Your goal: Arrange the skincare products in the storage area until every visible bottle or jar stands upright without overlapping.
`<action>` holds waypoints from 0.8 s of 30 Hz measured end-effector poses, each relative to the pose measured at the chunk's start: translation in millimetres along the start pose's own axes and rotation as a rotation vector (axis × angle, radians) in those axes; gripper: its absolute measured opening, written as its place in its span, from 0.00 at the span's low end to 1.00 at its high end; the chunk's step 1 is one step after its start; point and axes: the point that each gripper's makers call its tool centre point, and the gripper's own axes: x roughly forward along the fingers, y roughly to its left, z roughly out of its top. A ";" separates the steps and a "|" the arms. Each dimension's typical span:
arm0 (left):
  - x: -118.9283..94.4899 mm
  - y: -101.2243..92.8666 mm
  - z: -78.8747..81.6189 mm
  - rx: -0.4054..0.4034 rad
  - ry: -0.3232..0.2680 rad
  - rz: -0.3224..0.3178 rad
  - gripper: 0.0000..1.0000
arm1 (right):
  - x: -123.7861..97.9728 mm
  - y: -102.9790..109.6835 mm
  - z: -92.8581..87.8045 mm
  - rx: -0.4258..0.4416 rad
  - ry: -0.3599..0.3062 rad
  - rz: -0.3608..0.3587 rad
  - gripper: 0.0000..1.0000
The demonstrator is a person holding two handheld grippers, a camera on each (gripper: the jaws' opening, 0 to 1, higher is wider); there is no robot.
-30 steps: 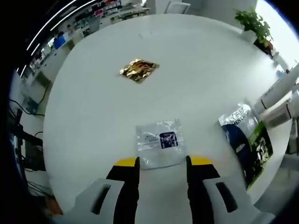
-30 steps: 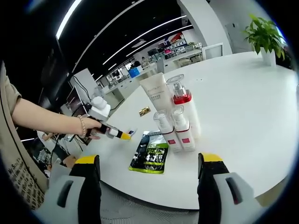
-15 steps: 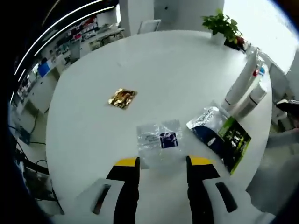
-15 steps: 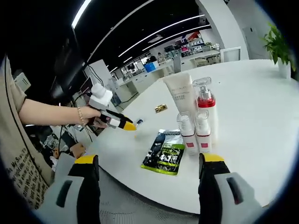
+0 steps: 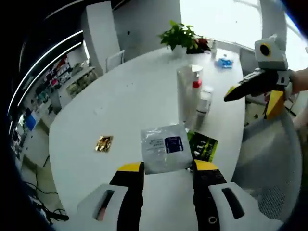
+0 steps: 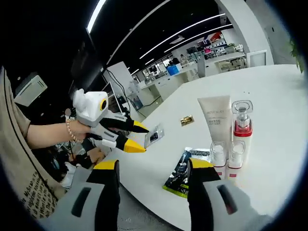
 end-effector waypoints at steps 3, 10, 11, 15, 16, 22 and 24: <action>-6.5 -11.5 9.6 0.022 -0.024 -0.019 0.37 | 7.4 -2.4 0.7 0.030 0.003 0.019 0.51; -14.8 -29.9 17.7 0.170 -0.021 -0.031 0.37 | 11.8 0.1 8.0 0.134 -0.023 0.075 0.32; -15.0 -31.9 18.8 0.182 -0.023 -0.034 0.37 | 12.1 2.4 8.2 0.127 -0.021 0.085 0.30; -14.0 -35.7 20.9 0.224 -0.015 -0.042 0.37 | 14.0 8.7 9.6 0.171 -0.023 0.119 0.23; -13.8 -36.4 21.4 0.232 -0.013 -0.042 0.37 | 14.2 8.3 8.9 0.174 -0.024 0.117 0.21; -13.7 -41.5 27.2 0.251 -0.024 -0.058 0.37 | 13.4 5.4 4.8 0.206 -0.025 0.110 0.08; -14.2 -43.7 28.8 0.249 -0.031 -0.067 0.37 | 12.1 3.8 3.9 0.205 -0.027 0.105 0.05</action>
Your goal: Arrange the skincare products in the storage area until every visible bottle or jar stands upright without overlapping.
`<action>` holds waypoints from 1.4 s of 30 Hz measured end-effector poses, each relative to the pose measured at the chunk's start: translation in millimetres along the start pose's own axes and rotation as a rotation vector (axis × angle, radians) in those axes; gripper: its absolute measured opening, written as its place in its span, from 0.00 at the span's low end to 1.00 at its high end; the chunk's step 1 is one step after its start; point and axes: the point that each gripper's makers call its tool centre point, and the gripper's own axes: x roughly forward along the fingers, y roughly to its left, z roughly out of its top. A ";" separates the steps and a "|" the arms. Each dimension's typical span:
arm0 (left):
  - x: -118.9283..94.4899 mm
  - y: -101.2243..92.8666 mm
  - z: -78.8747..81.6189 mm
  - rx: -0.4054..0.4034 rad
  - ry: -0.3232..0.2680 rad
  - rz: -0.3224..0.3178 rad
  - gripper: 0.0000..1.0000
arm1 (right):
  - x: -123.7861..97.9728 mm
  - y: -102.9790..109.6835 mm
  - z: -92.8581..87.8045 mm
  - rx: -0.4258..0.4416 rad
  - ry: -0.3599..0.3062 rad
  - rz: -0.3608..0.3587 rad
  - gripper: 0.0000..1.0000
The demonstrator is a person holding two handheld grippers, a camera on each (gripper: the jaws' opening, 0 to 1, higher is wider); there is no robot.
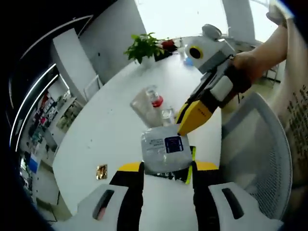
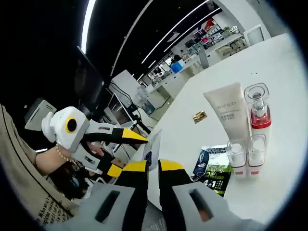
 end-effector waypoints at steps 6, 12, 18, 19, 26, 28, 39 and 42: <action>1.0 -1.9 -0.8 -0.004 0.001 -0.014 0.38 | -0.7 1.2 -1.1 0.050 -0.007 0.006 0.01; 3.7 2.2 3.8 -0.140 -0.059 -0.002 0.46 | -5.6 12.3 13.4 0.108 -0.093 0.043 0.01; -10.3 9.8 24.1 -0.650 -0.321 -0.002 0.60 | -20.0 14.1 44.2 0.296 -0.282 0.071 0.01; -15.3 9.5 30.8 -0.769 -0.397 -0.035 0.60 | -21.1 14.7 46.6 0.313 -0.299 0.078 0.01; -60.8 23.5 75.3 -1.137 -0.825 -0.108 0.46 | -37.0 26.0 71.6 0.504 -0.512 0.144 0.01; -65.4 21.4 83.4 -1.145 -0.864 -0.114 0.39 | -36.2 34.7 76.0 0.507 -0.529 0.163 0.01; -77.5 31.4 109.3 -1.218 -1.022 -0.106 0.17 | -31.6 65.2 94.3 0.590 -0.654 0.245 0.01; -76.7 32.6 111.4 -1.224 -1.028 -0.095 0.12 | -29.6 68.2 92.9 0.588 -0.669 0.241 0.01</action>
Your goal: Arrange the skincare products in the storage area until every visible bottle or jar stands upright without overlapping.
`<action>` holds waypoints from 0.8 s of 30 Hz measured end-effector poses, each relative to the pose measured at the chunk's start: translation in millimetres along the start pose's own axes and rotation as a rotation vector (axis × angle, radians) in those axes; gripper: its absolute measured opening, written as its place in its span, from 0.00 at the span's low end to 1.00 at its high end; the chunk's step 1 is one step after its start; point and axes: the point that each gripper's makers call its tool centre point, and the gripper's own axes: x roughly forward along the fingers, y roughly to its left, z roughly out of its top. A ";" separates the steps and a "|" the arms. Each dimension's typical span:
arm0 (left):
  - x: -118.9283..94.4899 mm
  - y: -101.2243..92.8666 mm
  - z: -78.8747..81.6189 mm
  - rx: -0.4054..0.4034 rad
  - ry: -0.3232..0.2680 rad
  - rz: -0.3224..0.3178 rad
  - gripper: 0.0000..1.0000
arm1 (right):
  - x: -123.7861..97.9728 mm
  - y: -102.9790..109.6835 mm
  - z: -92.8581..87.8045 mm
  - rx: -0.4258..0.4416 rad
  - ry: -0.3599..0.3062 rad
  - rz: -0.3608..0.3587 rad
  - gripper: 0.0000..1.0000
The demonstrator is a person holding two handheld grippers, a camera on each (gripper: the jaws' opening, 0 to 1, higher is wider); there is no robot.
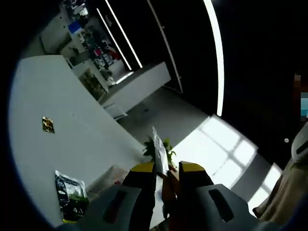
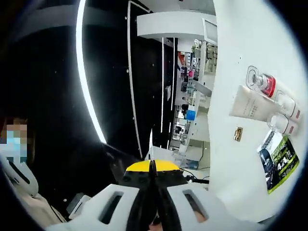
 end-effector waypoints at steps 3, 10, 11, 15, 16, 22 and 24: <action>0.8 10.0 3.5 -0.048 -0.035 0.072 0.03 | -0.3 -1.0 -2.9 -0.021 -0.004 -0.008 0.01; 3.5 8.0 2.5 -0.073 -0.012 0.078 0.00 | -0.2 -4.5 -1.2 -0.050 0.000 -0.040 0.01; 3.2 7.7 2.6 -0.089 -0.002 0.074 0.00 | 0.0 -2.5 -1.5 -0.088 0.017 -0.033 0.02; 0.7 -0.2 5.3 -0.126 0.086 0.024 0.00 | -5.2 3.4 13.2 -0.251 0.062 0.006 0.04; -0.7 -4.1 3.1 -0.124 0.135 0.003 0.00 | -6.4 3.8 16.7 -0.268 0.060 0.007 0.05; -10.5 -34.8 -4.5 -0.088 0.442 -0.139 0.00 | -17.5 20.3 39.0 -0.356 0.208 0.077 0.26; -14.2 -36.2 -13.5 -0.038 0.553 -0.140 0.00 | -16.8 31.0 33.0 -0.387 0.292 0.111 0.33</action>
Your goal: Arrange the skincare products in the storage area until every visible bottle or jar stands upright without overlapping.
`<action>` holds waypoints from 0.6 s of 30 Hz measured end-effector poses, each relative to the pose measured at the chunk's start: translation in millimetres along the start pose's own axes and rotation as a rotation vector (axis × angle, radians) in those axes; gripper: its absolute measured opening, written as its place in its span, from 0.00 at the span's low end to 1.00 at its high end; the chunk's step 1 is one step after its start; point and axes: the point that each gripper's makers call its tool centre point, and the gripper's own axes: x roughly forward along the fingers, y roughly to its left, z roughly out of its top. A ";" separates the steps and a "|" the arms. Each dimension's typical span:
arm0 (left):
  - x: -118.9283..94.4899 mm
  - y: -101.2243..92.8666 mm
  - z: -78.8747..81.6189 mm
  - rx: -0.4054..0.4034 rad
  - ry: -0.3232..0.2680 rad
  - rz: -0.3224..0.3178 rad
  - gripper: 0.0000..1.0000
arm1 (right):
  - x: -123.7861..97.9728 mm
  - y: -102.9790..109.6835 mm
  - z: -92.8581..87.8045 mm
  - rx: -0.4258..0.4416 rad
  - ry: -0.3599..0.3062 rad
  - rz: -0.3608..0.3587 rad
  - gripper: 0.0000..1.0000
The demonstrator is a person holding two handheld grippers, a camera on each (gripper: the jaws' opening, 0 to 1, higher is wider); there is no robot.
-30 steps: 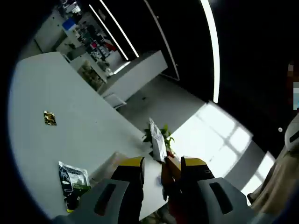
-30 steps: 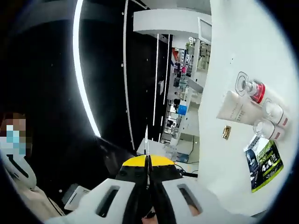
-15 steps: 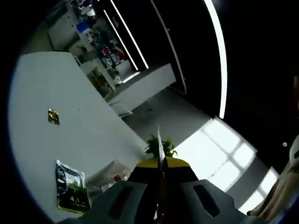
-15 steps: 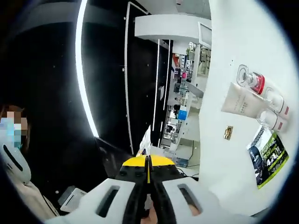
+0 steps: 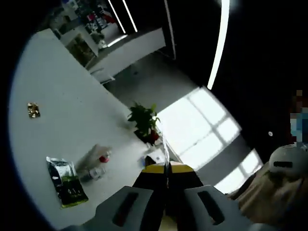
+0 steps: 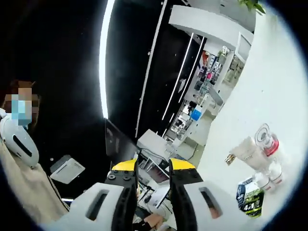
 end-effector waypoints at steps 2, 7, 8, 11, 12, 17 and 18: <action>1.7 2.3 -5.1 0.026 0.058 0.024 0.00 | 3.5 11.9 -6.6 -0.031 0.077 0.054 0.36; 7.1 -1.5 -15.5 0.045 0.144 -0.004 0.00 | 7.8 28.7 -36.8 -0.017 0.243 0.128 0.23; 7.9 -2.2 -17.2 0.050 0.151 -0.007 0.00 | 7.7 28.1 -40.3 -0.033 0.259 0.128 0.19; 7.6 0.9 -24.1 0.059 0.192 0.012 0.00 | 9.1 24.8 -40.0 -0.055 0.247 0.113 0.11; 5.0 4.8 -24.7 0.062 0.210 0.016 0.00 | 9.3 25.7 -39.8 -0.044 0.243 0.116 0.08; 2.5 7.0 -23.6 0.059 0.214 0.014 0.00 | 6.7 26.5 -38.3 -0.012 0.232 0.130 0.04; 2.6 6.9 -23.2 0.050 0.213 0.011 0.00 | 6.8 26.9 -38.0 -0.013 0.227 0.129 0.04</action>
